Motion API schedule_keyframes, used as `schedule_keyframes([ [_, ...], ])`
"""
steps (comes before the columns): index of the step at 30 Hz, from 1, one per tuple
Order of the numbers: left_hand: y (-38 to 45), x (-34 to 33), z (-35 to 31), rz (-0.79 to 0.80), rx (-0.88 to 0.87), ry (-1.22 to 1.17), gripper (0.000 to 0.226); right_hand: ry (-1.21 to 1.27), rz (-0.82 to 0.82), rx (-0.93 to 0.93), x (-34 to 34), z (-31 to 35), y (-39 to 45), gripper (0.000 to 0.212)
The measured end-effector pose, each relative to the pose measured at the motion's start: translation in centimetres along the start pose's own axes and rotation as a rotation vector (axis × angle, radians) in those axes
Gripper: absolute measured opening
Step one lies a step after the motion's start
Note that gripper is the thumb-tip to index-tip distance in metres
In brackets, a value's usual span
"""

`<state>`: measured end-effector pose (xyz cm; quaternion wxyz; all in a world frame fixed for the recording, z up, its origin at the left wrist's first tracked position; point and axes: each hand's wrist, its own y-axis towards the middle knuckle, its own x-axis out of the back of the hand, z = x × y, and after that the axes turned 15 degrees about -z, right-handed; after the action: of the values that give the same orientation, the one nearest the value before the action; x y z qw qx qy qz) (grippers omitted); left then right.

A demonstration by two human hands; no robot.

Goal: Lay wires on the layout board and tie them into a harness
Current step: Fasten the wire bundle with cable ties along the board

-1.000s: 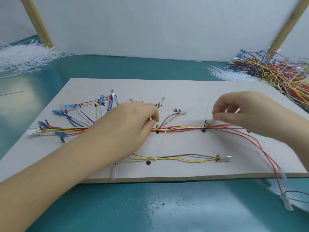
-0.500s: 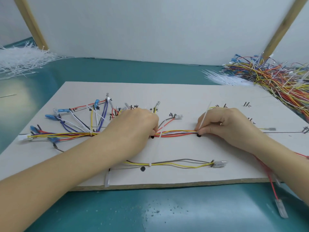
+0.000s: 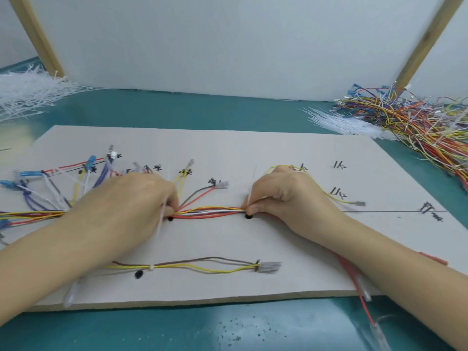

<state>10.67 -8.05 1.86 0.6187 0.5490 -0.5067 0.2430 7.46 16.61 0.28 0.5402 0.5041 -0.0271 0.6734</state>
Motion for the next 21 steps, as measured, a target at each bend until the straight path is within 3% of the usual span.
schedule_keyframes([
  [3, -0.6, 0.8, 1.9, -0.021, 0.082, -0.009, 0.015, -0.040, -0.023, 0.053, -1.6, 1.5, 0.8, 0.005],
  [5, -0.5, 1.2, 2.7, 0.022, 0.112, -0.027, 0.019, -0.168, 0.013, -0.013, -1.8, 1.9, 1.4, 0.034],
  [7, -0.3, 1.5, 3.0, 0.071, 0.104, -0.057, 0.027, -0.348, 0.148, -0.131, -0.5, 2.0, 1.7, 0.060],
  [10, 0.0, 2.2, 2.4, 0.003, 0.098, -0.089, 0.014, -0.513, 0.269, -0.103, 1.4, 1.9, 1.2, 0.039],
  [12, 0.3, 2.9, 1.1, -0.205, 0.090, -0.136, 0.014, -0.614, 0.272, -0.013, 1.7, 2.2, 0.7, 0.025],
  [16, 0.9, 5.4, -3.3, -0.578, -0.077, -0.292, 0.025, -0.773, 0.260, 0.092, 1.2, 2.6, 0.7, 0.020],
  [18, 1.0, 5.8, -5.3, -0.603, -0.216, -0.331, 0.023, -0.775, 0.221, 0.109, 1.5, 2.9, 0.8, 0.016],
  [21, 1.3, 4.6, -7.0, -0.376, -0.317, -0.333, 0.021, -0.824, 0.169, 0.178, 3.1, 3.0, 0.2, 0.020],
])
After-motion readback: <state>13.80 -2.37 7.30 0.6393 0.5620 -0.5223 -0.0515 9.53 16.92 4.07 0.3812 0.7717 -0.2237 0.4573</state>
